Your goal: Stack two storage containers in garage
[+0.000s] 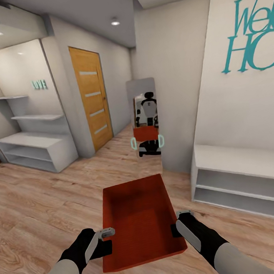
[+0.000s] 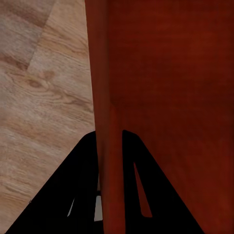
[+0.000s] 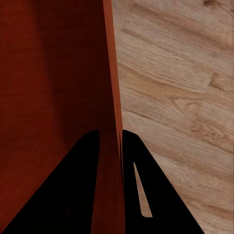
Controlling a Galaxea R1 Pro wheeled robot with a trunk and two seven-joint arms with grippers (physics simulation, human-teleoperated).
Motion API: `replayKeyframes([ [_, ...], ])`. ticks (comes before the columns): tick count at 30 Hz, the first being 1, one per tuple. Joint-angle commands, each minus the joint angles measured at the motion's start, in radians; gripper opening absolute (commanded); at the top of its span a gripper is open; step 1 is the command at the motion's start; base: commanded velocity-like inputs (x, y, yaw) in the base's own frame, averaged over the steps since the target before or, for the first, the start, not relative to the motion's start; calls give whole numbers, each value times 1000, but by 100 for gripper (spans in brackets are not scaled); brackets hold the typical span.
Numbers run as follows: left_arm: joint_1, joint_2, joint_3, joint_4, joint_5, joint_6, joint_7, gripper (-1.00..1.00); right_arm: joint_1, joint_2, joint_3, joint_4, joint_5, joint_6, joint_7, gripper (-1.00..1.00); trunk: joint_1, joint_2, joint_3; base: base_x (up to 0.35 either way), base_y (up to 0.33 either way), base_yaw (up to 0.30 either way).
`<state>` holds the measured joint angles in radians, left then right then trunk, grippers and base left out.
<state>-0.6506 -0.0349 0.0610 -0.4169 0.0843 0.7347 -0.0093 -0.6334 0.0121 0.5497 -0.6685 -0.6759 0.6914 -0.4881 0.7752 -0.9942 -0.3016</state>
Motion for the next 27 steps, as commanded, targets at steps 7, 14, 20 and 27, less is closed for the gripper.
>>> replayKeyframes([
  [7, -1, -3, 7, -2, 15, 5, 3, -100, 0, 0, 12, 0, -18, 3, -9, -100, 1, -1, -6, 335, 0, 254],
  [14, -1, -3, 7, -2, 15, 5, 3, -100, 0, 0, 12, 0, -19, 3, -9, -100, 1, -1, -8, 335, 0, 59],
  [20, -1, -3, 7, -2, 15, 5, 3, -100, 0, -1, 12, 0, -18, 3, -10, -100, 1, -1, -8, 335, 0, 1],
  [27, -1, -3, 7, -2, 15, 5, 3, -100, 0, -1, 12, 0, -18, 3, -13, -100, 1, -1, -8, 335, 0, 0],
])
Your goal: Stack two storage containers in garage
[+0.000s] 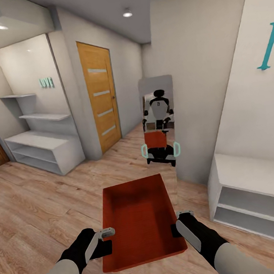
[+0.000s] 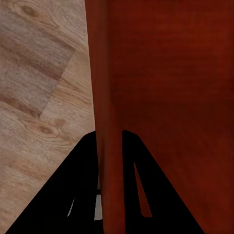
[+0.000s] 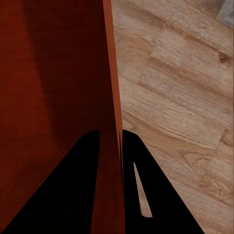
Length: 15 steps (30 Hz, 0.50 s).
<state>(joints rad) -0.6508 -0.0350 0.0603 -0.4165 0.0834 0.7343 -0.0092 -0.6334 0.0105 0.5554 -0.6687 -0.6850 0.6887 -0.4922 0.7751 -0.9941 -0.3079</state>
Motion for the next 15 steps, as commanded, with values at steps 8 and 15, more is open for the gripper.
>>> replayKeyframes([
  [8, -1, -3, 7, -2, 16, 5, 3, -100, 0, 0, 6, -1, -8, 6, -9, -100, 1, -1, -1, 335, 0, 0],
  [15, -1, -3, 7, -2, 16, 5, 3, -100, 0, 0, 6, -2, -8, 6, -9, -100, 1, -1, -1, 335, 0, 0],
])
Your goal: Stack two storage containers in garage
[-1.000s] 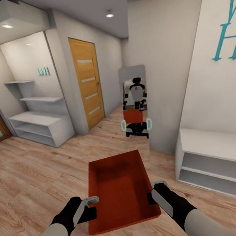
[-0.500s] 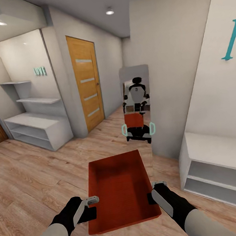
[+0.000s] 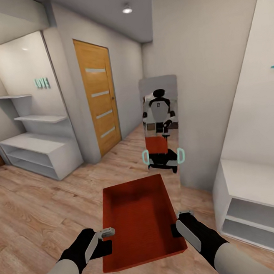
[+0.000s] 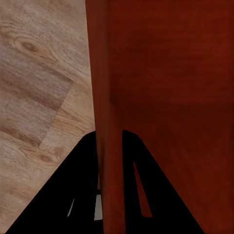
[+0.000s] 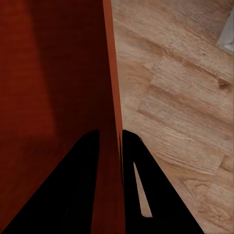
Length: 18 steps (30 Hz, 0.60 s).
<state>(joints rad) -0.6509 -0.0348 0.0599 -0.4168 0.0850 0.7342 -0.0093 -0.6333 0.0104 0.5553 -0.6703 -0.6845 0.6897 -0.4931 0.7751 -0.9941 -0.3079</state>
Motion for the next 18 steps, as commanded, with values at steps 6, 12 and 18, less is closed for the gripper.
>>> replayKeyframes([
  [6, -1, -4, 8, -2, 15, 5, 3, -100, 0, 0, 6, -1, -9, 5, -8, -100, 1, -1, -1, 335, 0, 0],
  [12, -1, -4, 8, -2, 15, 5, 3, -100, 0, 0, 6, 0, -10, 5, -8, -100, 1, -1, -1, 335, 1, 0],
  [18, -1, -4, 9, -2, 15, 5, 4, -100, 0, 1, 6, 0, -10, 5, -8, -100, 1, -1, -1, 326, 126, 0],
])
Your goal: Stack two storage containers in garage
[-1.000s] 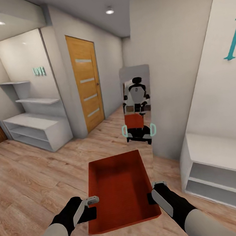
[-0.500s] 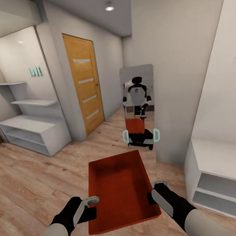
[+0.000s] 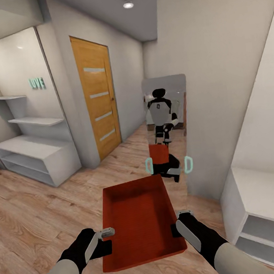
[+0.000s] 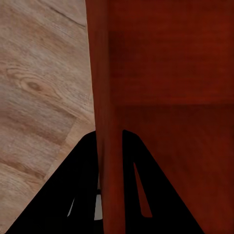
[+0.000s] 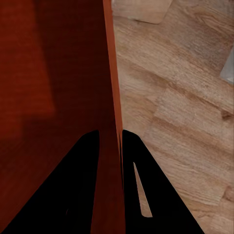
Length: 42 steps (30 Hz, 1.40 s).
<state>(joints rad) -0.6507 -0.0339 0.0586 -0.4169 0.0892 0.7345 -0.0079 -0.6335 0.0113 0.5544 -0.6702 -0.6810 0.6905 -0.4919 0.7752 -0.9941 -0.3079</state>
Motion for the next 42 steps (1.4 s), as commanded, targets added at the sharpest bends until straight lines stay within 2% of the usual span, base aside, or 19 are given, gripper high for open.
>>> replayKeyframes([
  [1, -1, -4, 10, -2, 10, 5, 3, -100, 0, 1, 7, 0, -13, 4, -9, -100, 1, -1, -1, 303, 224, 0],
  [42, -1, -4, 10, -2, 10, 5, 2, -100, 0, 1, 7, 0, -14, 4, -8, -100, 1, -1, -1, 237, 284, 0],
])
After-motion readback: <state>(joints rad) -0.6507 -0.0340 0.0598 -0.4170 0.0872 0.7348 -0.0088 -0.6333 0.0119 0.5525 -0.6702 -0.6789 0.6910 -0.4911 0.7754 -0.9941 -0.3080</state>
